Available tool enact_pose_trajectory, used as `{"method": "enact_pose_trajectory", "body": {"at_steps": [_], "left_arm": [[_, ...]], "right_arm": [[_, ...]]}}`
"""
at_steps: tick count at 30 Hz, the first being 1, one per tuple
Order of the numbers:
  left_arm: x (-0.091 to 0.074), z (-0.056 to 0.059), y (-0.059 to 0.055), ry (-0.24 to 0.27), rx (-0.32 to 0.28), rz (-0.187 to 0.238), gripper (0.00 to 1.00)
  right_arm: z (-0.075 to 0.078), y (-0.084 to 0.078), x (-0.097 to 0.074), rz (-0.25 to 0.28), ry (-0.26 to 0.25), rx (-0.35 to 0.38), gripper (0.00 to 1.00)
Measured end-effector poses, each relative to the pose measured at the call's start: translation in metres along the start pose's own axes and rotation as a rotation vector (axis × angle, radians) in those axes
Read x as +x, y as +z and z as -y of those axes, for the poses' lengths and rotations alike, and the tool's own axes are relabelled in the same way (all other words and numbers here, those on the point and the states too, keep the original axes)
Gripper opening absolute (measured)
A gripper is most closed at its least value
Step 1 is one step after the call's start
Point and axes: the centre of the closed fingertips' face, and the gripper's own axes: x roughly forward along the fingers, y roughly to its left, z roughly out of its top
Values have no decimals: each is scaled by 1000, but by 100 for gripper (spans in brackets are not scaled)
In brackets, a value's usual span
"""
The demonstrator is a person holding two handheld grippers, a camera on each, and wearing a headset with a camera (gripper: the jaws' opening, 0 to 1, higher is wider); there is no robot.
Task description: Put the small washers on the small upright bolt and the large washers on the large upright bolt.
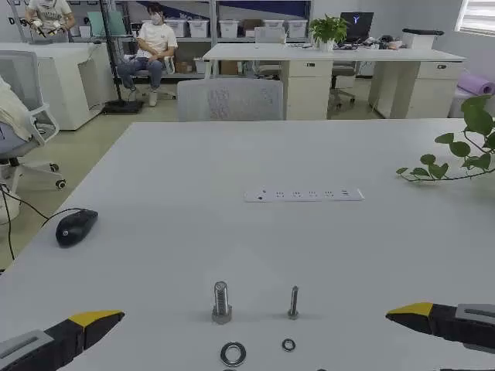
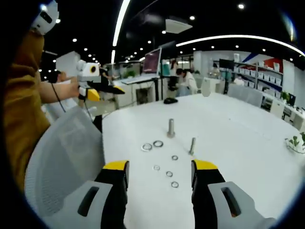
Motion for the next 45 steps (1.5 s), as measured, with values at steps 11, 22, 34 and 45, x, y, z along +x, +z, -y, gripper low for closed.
{"method": "enact_pose_trajectory", "body": {"at_steps": [11,22,34,45], "left_arm": [[4,2,-1,-11,-3,0,69],[2,6,4,-16,10,9,69],[0,10,1,-10,3,10,70],[3,3,-2,-5,12,-5,69]], "right_arm": [[-11,0,5,-4,10,-11,55],[-10,3,2,7,2,-10,54],[-11,3,-1,6,5,-20,54],[-10,0,0,-5,12,-23,54]]}}
